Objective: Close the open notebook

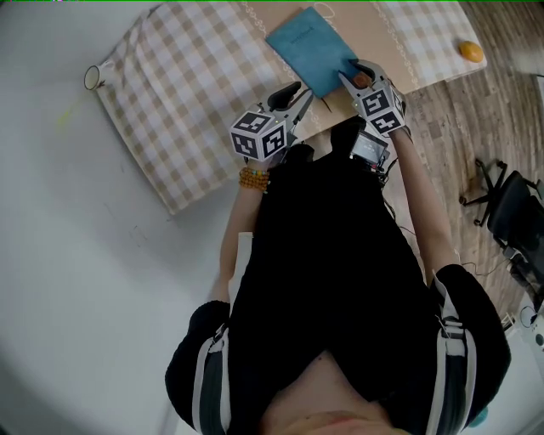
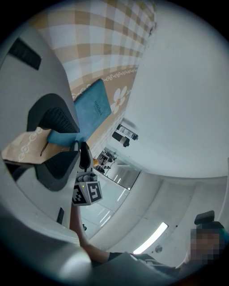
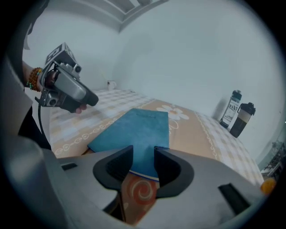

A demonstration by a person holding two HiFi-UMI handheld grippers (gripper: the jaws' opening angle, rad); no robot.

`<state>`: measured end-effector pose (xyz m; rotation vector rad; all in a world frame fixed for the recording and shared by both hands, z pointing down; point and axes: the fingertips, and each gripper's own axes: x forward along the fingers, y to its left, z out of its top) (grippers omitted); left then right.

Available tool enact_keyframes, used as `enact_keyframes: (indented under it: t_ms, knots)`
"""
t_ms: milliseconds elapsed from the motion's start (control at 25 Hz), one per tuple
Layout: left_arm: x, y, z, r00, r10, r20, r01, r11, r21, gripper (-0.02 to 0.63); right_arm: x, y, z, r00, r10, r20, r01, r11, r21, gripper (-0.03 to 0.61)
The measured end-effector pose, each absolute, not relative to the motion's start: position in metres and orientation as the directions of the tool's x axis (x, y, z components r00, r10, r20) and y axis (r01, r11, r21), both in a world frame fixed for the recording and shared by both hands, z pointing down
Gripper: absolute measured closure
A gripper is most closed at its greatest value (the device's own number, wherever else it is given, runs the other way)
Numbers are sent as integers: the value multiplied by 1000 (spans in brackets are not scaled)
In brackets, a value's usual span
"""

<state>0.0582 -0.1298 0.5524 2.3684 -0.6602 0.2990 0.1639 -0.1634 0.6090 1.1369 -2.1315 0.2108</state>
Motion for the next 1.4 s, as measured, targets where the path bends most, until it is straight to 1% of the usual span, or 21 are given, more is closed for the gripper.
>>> enact_keyframes:
  t_ms: [200, 320, 400, 440, 560, 800, 960, 1080, 1120, 1200, 1320, 1360, 1400]
  knots:
    - [48, -130, 554, 838, -398, 374, -545, -648, 532, 479, 162, -162, 616, -390, -644, 658, -800, 591, 105, 438]
    - [43, -131, 553, 832, -412, 371, -554, -642, 530, 479, 157, -159, 617, -386, -636, 668, -784, 608, 126, 484]
    - [40, -130, 552, 831, -416, 370, -557, -640, 530, 479, 152, -157, 617, -366, -633, 683, -768, 620, 163, 539]
    - [39, -130, 552, 830, -418, 369, -557, -640, 529, 479, 150, -155, 617, -351, -634, 689, -758, 625, 189, 555]
    - [34, -128, 551, 830, -423, 364, -558, -638, 531, 479, 139, -151, 617, -336, -621, 708, -736, 642, 214, 561]
    - [23, -140, 549, 832, -431, 350, -555, -638, 533, 479, 99, -150, 618, -403, -551, 731, -717, 687, 122, 561]
    - [20, -130, 543, 827, -450, 337, -562, -648, 514, 483, 98, -139, 618, -396, -557, 730, -710, 690, 142, 561]
    - [10, -132, 531, 807, -497, 318, -590, -673, 446, 494, 96, -139, 604, -421, -597, 683, -727, 673, 140, 561]
    - [6, -136, 526, 796, -519, 312, -606, -678, 417, 494, 95, -143, 593, -438, -621, 650, -742, 658, 128, 561]
    - [-2, -147, 514, 770, -567, 292, -638, -685, 353, 539, 92, -155, 563, -471, -674, 569, -773, 626, 102, 562]
    - [-9, -157, 488, 746, -623, 236, -666, -695, 272, 538, 89, -169, 512, -492, -747, 448, -800, 591, 107, 562]
    - [-11, -159, 477, 735, -643, 212, -677, -692, 248, 548, 88, -171, 495, -495, -766, 410, -805, 582, 115, 563]
    - [-14, -160, 464, 722, -666, 187, -692, -686, 224, 584, 86, -171, 478, -497, -783, 374, -810, 573, 123, 566]
